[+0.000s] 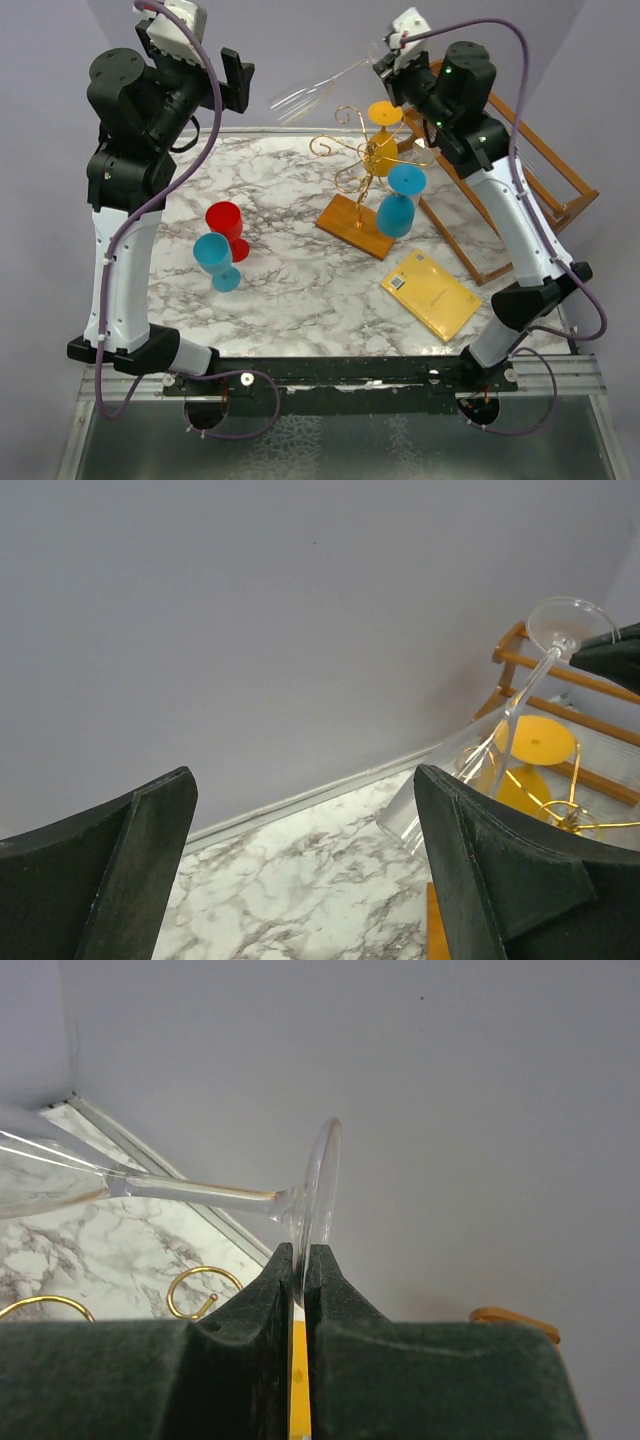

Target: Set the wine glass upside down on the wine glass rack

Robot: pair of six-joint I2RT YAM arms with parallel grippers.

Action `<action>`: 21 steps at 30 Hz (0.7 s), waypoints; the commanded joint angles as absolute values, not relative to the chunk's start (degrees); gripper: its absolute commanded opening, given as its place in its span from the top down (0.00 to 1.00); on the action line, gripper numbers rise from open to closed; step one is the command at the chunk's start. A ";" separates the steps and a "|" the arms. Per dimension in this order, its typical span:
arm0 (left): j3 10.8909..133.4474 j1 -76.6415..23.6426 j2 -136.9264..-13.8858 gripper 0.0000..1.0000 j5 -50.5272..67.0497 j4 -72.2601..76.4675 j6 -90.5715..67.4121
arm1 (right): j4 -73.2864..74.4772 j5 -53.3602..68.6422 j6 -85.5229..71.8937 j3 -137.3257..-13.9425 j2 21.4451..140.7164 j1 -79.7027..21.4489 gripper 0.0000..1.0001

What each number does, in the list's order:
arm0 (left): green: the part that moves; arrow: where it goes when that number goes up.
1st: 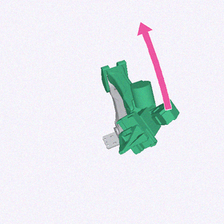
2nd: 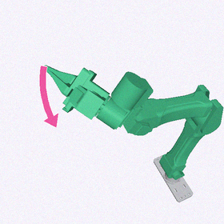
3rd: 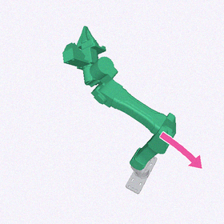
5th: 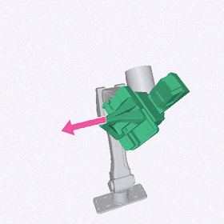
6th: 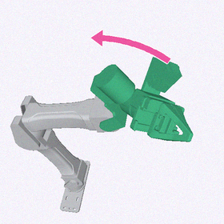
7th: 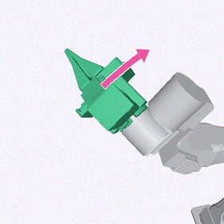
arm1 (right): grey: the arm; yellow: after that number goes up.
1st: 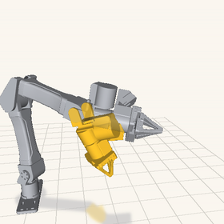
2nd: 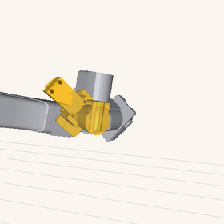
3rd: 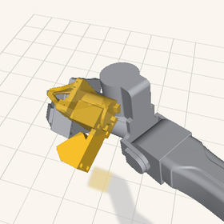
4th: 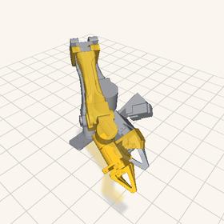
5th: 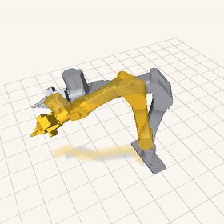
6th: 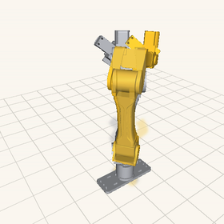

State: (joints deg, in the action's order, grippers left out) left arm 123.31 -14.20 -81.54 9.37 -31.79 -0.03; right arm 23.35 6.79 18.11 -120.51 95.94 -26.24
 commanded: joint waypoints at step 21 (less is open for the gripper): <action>122.32 -11.63 -77.53 0.02 -1.31 -32.92 10.73 | 18.30 -16.65 47.08 -114.14 103.24 -41.04 0.99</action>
